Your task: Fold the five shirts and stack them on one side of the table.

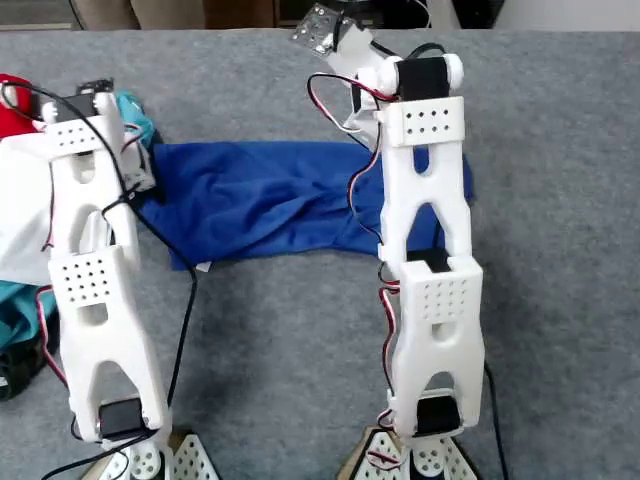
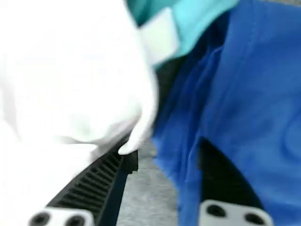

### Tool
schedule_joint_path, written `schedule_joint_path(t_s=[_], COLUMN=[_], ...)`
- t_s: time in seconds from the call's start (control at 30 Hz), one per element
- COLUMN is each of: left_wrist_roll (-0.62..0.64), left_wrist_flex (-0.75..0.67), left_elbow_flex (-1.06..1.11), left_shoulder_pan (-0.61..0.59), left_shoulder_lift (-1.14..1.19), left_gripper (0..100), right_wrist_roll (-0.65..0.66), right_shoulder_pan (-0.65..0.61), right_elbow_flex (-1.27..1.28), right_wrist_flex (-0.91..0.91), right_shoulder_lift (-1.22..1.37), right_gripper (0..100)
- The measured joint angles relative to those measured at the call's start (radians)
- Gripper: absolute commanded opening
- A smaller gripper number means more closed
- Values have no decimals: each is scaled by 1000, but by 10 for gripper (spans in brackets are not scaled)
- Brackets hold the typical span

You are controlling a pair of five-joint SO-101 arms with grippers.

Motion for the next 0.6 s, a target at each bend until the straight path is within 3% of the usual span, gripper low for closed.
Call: schedule_joint_path(t_s=[0.3, 0.6], left_wrist_roll=[61, 61], left_wrist_flex=[0, -26], left_elbow_flex=[0, -31], left_shoulder_pan=[69, 9], left_shoulder_lift=[0, 61], left_gripper=[296, 296], right_wrist_roll=[-78, -150], right_shoulder_pan=[104, 127], right_elbow_flex=[5, 5], right_wrist_flex=[-20, -166], right_shoulder_lift=[71, 233], right_gripper=[160, 160])
